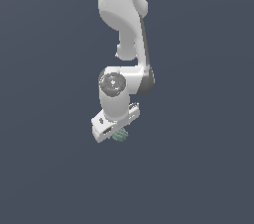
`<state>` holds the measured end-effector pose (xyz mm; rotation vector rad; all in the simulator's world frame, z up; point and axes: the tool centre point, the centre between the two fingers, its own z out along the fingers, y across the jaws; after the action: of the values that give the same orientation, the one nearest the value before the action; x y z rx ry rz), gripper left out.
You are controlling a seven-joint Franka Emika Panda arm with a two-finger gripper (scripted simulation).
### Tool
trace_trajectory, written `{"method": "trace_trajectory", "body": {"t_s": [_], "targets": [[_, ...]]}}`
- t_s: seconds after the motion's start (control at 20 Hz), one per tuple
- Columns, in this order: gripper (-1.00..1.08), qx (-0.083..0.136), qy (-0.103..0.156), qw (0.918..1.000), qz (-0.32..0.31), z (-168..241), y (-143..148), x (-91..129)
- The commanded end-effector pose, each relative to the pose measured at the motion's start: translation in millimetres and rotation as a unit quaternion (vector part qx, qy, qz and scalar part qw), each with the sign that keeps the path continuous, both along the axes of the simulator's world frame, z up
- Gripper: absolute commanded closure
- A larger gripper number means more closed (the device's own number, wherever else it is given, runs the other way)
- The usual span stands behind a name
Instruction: Pick up the object and move it to a goal position.
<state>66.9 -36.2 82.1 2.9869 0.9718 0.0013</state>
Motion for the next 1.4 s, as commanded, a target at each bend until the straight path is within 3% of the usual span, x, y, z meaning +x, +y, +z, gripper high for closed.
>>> {"method": "trace_trajectory", "body": {"t_s": [0.0, 0.55, 0.6, 1.35], "targets": [[-0.92, 0.0, 0.001, 1.0, 0.0, -10.9, -0.2, -0.7], [-0.92, 0.0, 0.001, 1.0, 0.002, -42.1, 0.0, 0.1], [1.08, 0.0, 0.001, 1.0, 0.002, -42.1, 0.0, 0.1], [1.08, 0.0, 0.001, 1.0, 0.002, -34.8, 0.8, -0.5]]}}
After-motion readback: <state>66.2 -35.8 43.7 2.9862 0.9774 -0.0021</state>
